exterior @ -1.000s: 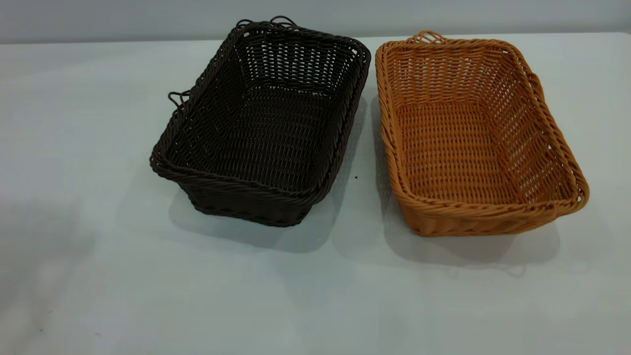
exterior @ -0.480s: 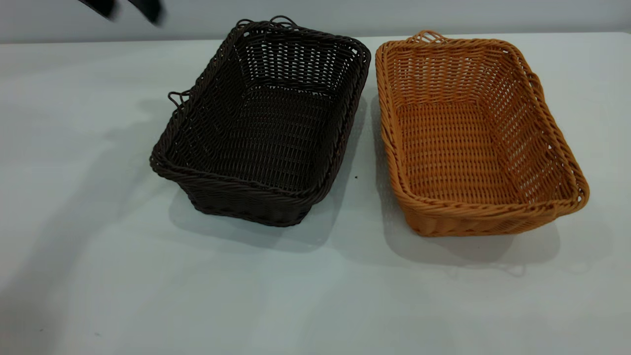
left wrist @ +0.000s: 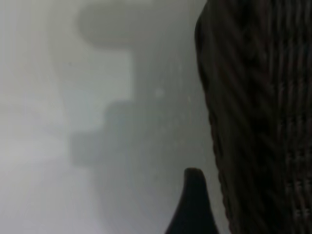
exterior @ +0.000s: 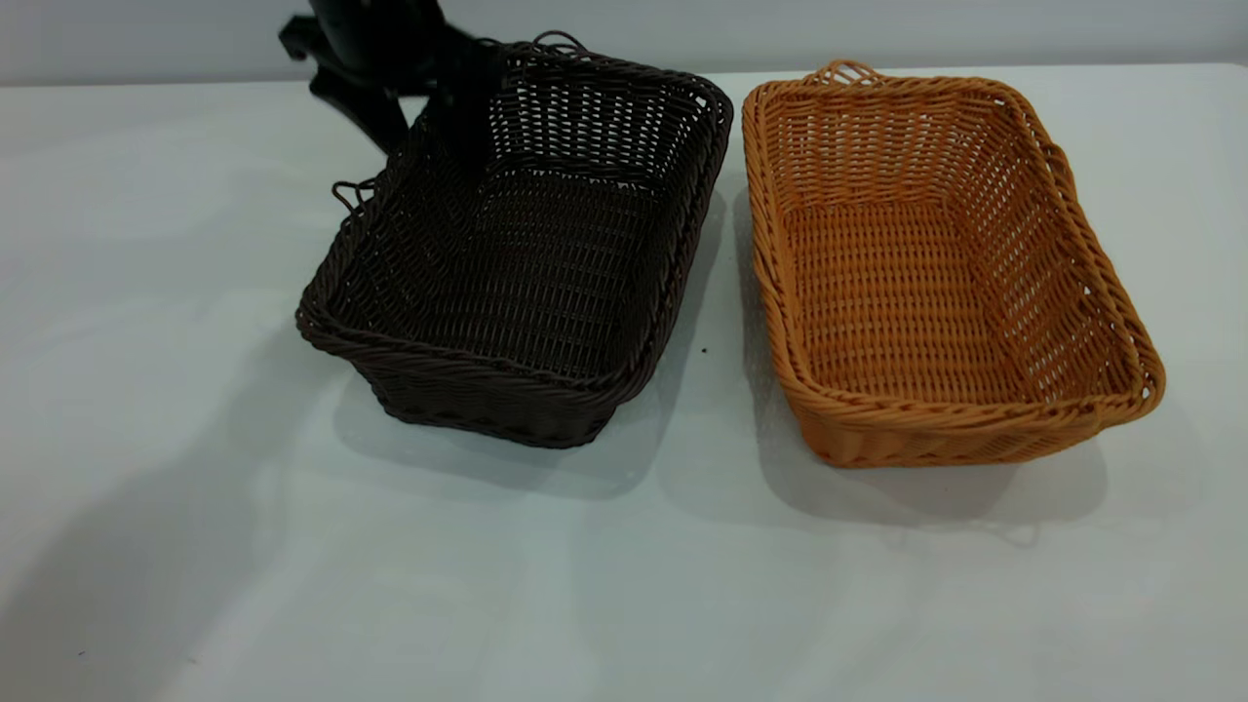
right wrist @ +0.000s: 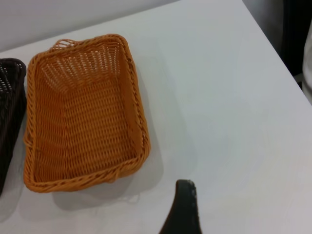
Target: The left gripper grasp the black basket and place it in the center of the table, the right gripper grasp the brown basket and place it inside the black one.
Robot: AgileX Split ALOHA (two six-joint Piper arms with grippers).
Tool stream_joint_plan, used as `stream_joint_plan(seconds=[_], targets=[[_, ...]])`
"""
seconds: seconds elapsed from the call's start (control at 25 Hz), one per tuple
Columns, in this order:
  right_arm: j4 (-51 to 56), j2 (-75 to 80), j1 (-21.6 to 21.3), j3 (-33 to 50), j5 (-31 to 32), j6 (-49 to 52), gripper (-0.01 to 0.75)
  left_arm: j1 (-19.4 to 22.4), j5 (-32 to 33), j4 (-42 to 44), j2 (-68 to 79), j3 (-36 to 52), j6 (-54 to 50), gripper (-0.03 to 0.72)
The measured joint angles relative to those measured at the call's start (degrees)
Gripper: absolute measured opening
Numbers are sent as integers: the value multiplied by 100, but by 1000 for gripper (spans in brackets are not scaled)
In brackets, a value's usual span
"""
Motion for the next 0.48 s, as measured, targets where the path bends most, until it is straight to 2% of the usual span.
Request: stream_joint_plan(seconds=[0.12, 0.2, 0.28, 0.4, 0.48], targets=[[88, 362, 0, 0, -38, 0, 573, 0, -17, 5, 156, 0, 0, 516], [188, 860, 0, -27, -185, 0, 573, 0, -108, 5, 229, 0, 0, 458], [346, 1454, 0, -109, -427, 0, 573, 0, -230, -1, 273, 0, 0, 351], [773, 2537, 0, -322, -784, -10, 573, 0, -398, -33, 301, 0, -76, 114], [1169, 3366, 0, -502, -870, -107, 573, 6, -487, -45, 271, -7, -14, 79]])
